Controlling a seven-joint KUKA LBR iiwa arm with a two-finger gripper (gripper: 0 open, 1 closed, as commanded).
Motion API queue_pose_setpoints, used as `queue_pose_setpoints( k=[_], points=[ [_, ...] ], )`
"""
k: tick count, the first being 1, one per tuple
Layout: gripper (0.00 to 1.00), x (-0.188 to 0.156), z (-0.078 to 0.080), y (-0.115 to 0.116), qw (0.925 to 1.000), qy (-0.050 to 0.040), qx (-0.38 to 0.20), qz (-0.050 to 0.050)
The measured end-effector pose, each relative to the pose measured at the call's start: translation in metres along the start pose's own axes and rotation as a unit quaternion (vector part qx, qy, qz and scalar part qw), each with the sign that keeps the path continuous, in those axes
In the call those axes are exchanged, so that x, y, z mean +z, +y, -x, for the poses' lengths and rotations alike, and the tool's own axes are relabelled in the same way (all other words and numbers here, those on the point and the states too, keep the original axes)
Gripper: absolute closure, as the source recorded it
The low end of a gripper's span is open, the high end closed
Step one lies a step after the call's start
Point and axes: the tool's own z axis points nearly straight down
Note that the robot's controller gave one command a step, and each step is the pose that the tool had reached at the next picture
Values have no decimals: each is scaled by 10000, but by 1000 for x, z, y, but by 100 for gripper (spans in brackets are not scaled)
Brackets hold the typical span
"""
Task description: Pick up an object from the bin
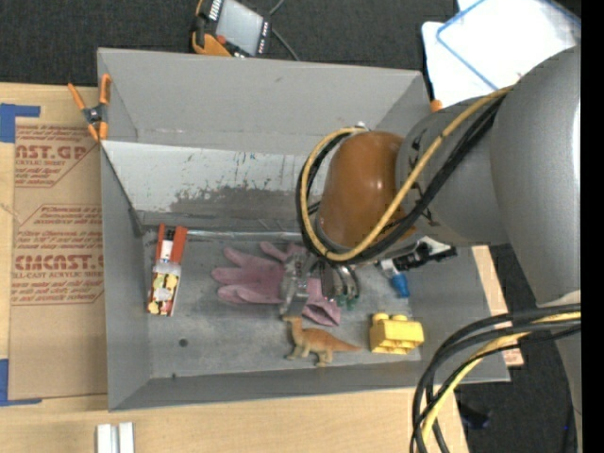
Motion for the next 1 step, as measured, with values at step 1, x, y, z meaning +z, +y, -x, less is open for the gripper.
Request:
queue_pose_setpoints(
  k=[1],
  points=[
    [100, -31, -2, 0, 10000, 41, 0, -4]
  ],
)
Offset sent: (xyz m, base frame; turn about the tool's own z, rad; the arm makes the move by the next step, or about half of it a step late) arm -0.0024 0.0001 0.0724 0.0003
